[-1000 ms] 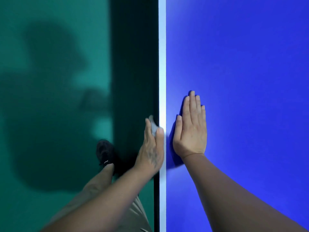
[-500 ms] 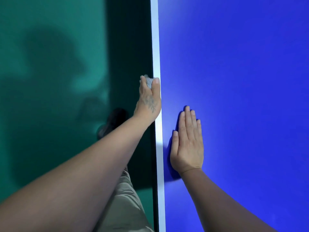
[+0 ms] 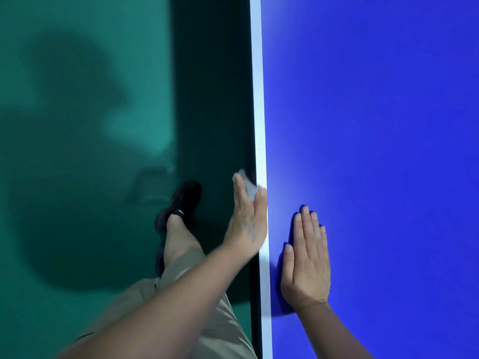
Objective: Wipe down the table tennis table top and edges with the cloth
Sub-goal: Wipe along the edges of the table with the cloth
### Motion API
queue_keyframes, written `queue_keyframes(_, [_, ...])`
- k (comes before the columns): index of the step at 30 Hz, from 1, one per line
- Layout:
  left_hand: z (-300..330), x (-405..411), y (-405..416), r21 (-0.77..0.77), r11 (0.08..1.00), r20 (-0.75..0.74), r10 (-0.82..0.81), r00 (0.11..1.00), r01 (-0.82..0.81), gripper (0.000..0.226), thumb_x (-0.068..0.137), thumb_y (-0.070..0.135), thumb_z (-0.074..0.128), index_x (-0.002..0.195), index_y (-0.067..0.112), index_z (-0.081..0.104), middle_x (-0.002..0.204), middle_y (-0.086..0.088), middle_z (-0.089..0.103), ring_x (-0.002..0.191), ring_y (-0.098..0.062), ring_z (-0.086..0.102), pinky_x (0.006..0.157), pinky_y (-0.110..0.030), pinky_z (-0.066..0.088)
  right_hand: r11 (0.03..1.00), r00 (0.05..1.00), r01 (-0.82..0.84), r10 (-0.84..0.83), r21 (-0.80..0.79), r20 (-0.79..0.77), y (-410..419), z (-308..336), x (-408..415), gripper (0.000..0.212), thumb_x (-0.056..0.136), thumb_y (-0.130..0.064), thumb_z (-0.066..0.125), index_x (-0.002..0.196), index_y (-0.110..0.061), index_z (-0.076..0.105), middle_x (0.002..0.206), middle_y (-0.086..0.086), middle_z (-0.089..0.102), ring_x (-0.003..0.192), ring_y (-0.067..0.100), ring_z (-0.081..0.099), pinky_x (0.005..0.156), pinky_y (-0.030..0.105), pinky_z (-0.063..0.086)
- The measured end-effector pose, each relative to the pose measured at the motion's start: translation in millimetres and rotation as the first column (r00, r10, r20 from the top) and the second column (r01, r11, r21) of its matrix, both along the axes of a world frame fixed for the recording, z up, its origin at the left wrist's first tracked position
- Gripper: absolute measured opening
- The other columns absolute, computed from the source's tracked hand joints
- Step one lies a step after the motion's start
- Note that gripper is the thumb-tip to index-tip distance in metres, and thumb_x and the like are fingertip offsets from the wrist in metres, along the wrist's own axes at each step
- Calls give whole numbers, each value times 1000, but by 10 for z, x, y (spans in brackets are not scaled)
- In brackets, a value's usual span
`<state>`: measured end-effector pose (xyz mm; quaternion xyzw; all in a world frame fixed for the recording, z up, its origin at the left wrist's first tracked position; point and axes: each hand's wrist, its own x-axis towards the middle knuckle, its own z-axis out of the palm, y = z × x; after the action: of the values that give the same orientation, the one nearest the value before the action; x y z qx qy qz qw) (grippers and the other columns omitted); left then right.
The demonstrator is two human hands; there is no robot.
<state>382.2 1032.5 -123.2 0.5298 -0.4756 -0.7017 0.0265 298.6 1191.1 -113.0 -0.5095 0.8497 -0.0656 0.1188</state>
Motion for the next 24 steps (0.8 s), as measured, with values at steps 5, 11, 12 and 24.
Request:
queue_keyframes(5, [-161, -534, -1448, -107, 994, -53, -22, 998, 16, 86, 109, 65, 20, 168, 16, -17, 179, 1, -11, 165, -19, 3, 133, -45, 4, 998, 998, 43, -44, 37, 49, -18, 23, 4, 62, 105, -20, 37, 164, -2, 33, 178, 6, 22, 164, 31, 20, 131, 57, 17])
queue_keyframes(11, [-118, -659, -1928, -146, 986, -44, -92, 995, 84, 82, 111, 62, 22, 169, 16, -14, 179, 3, -9, 165, -15, 3, 129, -36, 5, 995, 990, -12, 25, -95, 136, -942, 193, -372, 57, 109, -20, 41, 163, 0, 36, 175, 9, 28, 163, 32, 24, 132, 60, 18])
queue_keyframes(12, [-96, -583, -1779, -156, 983, -42, -102, 994, 94, 80, 112, 60, 22, 169, 19, -15, 179, 5, -12, 164, -10, -2, 130, -34, 3, 990, 992, -13, 30, -139, 124, -1271, 189, -505, 57, 110, -19, 42, 162, 1, 35, 175, 11, 28, 164, 32, 23, 132, 59, 17])
queue_keyframes(24, [92, -150, -993, 60, 987, 14, -152, 988, 151, 74, 107, 69, 16, 162, 43, -26, 171, 29, -23, 161, 2, 2, 130, -29, 9, 988, 999, -43, 38, -148, -34, -4378, -110, -1572, 63, 114, -34, 23, 170, -7, 19, 180, 7, 12, 167, 25, 7, 135, 44, 6])
